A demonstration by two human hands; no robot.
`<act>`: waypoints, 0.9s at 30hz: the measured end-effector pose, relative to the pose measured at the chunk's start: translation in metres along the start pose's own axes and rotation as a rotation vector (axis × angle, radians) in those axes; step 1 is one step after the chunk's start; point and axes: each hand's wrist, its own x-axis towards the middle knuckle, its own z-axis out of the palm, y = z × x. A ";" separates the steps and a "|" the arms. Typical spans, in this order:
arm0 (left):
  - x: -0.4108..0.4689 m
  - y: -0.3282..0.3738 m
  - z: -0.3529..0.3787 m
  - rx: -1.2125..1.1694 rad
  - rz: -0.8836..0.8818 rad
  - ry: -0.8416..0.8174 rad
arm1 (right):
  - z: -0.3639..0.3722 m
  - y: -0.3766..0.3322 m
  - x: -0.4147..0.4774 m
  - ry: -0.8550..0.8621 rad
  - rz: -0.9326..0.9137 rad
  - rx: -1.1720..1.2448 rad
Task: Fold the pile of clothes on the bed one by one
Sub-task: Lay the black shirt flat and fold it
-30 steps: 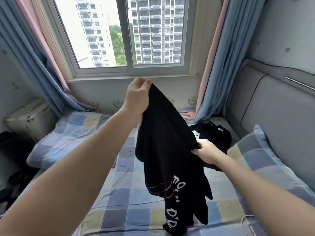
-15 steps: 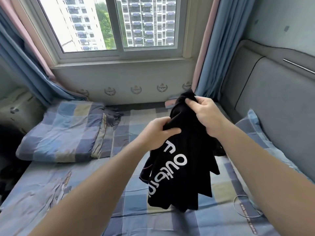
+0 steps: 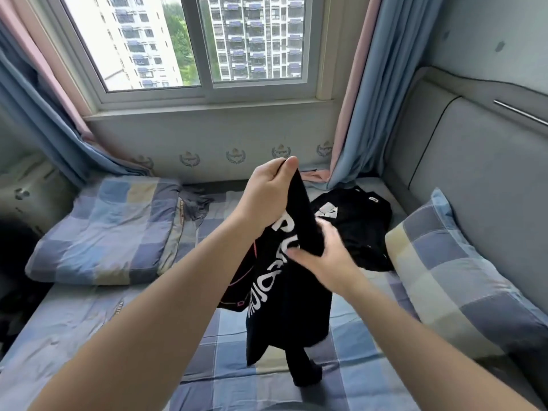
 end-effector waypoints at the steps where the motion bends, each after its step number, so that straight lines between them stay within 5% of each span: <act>1: 0.003 0.002 -0.002 -0.043 -0.016 0.007 | 0.006 0.007 0.001 -0.012 0.038 -0.023; 6: 0.023 -0.013 -0.040 0.099 -0.048 0.151 | -0.023 0.000 0.015 -0.008 0.027 -0.163; 10: 0.024 -0.044 -0.063 0.275 -0.096 0.419 | -0.048 -0.040 0.024 -0.022 0.009 0.181; 12: 0.010 -0.051 -0.053 0.283 -0.070 0.344 | -0.053 -0.062 0.033 0.018 0.025 0.363; 16: -0.028 -0.057 -0.016 0.105 -0.142 -0.285 | -0.048 -0.089 0.045 0.009 0.040 0.469; 18: -0.041 -0.069 -0.005 0.042 -0.218 -0.448 | -0.049 -0.096 0.046 0.022 0.036 0.543; 22: -0.053 -0.094 0.008 0.013 -0.243 -0.462 | -0.071 -0.108 0.051 0.090 0.017 0.678; 27: -0.036 -0.090 -0.002 -0.015 -0.213 -0.155 | -0.114 -0.090 0.059 0.315 0.108 0.616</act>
